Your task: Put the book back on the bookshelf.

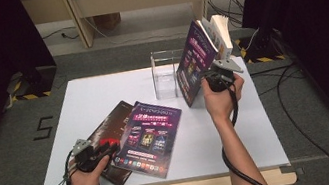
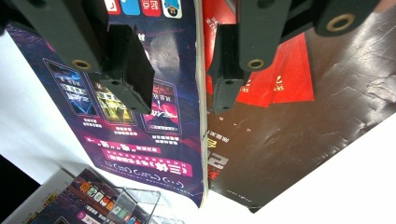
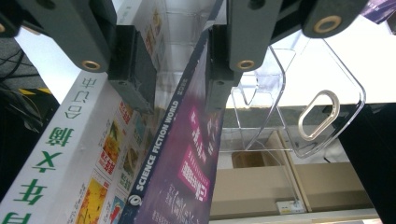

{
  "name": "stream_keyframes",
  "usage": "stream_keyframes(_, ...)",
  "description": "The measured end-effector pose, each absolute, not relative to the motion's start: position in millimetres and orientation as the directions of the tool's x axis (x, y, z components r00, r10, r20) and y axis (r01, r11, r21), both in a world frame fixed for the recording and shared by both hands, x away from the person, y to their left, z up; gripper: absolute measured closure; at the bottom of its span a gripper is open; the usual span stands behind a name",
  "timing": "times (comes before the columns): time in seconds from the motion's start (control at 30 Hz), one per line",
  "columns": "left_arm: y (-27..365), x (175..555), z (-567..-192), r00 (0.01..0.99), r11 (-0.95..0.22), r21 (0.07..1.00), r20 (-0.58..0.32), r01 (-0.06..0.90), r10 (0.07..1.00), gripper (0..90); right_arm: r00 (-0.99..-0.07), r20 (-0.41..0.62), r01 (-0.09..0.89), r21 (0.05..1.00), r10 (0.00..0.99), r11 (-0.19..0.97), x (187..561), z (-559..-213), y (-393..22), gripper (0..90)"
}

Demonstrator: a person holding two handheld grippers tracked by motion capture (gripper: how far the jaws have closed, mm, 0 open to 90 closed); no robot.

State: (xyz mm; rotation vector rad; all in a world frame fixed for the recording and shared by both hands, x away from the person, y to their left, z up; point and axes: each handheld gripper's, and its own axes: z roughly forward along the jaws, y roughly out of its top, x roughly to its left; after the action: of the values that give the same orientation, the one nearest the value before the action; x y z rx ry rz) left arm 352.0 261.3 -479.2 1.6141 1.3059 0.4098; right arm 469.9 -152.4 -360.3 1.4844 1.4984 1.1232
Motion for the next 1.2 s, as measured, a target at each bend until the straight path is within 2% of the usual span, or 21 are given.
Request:
stream_keyframes(0.57,259,351,-478,0.373,0.056,0.832,-0.307,0.552,0.876,58.3,-0.086,0.087,0.364,0.93,0.992,-0.05,455,-366,-149,63.9)
stream_keyframes(1.2,255,351,-479,0.384,0.046,0.822,-0.313,0.567,0.869,57.3,-0.127,0.112,0.434,0.9,0.986,-0.046,438,-385,-142,63.6)
